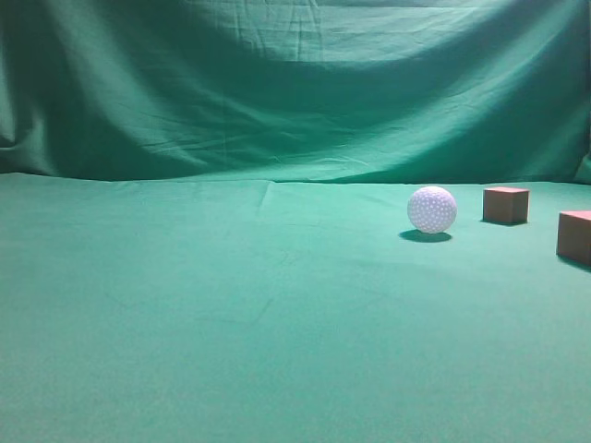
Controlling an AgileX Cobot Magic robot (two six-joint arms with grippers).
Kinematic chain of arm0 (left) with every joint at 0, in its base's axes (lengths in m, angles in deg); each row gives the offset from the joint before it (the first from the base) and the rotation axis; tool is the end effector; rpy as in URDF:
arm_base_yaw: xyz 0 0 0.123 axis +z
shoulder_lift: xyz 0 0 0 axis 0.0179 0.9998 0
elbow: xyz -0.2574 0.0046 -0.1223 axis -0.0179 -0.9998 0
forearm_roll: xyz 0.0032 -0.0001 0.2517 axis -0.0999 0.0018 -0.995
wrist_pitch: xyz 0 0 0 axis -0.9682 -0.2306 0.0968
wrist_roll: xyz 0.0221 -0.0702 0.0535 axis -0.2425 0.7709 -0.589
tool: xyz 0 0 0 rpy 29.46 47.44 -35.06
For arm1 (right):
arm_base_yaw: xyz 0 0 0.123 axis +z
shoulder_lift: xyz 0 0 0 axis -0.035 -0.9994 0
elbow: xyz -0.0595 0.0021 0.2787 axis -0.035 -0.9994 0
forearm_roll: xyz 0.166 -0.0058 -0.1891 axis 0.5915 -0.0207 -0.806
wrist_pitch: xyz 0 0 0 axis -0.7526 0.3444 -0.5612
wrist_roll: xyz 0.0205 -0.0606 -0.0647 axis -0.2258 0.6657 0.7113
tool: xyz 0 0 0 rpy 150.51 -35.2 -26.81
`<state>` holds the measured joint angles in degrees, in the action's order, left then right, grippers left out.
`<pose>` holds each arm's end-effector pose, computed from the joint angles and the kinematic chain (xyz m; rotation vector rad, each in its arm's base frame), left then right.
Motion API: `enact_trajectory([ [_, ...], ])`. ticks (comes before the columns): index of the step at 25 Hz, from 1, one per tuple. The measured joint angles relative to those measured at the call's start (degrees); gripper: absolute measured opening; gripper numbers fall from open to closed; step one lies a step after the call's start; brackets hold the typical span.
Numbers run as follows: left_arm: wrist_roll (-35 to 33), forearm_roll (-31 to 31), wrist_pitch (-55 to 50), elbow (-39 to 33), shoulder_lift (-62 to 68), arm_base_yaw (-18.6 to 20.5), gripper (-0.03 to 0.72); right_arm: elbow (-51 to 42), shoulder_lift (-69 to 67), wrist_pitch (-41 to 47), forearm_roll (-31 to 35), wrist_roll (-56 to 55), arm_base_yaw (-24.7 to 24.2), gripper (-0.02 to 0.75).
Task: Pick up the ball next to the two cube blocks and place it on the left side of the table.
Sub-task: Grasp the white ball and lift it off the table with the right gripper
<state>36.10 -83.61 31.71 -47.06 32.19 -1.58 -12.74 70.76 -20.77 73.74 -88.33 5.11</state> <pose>0.0526 0.0020 0.1762 0.0486 1.8386 0.0439 0.0516 0.0043 0.1700 -0.0200 1.8995 0.0816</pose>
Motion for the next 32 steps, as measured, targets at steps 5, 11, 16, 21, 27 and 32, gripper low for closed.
enact_trajectory([
  [5,0.0,0.0,0.0,0.0,0.0,0.0,0.0,0.0,0.0,0.0,0.0,0.0,0.0,0.0],
  [11,0.0,0.0,0.0,0.0,0.0,0.0,0.0,0.0,0.0,0.0,0.0,0.0,0.0,0.0],
  [16,0.0,0.0,0.0,0.0,0.0,0.0,0.0,0.0,0.0,0.0,0.0,0.0,0.0,0.0],
  [21,0.0,0.0,0.0,0.0,0.0,0.0,0.0,0.0,0.0,-0.2,-0.9,0.8,0.0,0.0],
  [27,0.0,0.0,0.0,0.0,0.0,0.0,0.0,-0.3,0.0,-15.9,4.4,1.5,0.0,0.0],
  [32,0.0,0.0,0.0,0.0,0.0,0.0,0.0,0.5,0.0,-30.9,7.0,-1.0,0.0,0.0],
])
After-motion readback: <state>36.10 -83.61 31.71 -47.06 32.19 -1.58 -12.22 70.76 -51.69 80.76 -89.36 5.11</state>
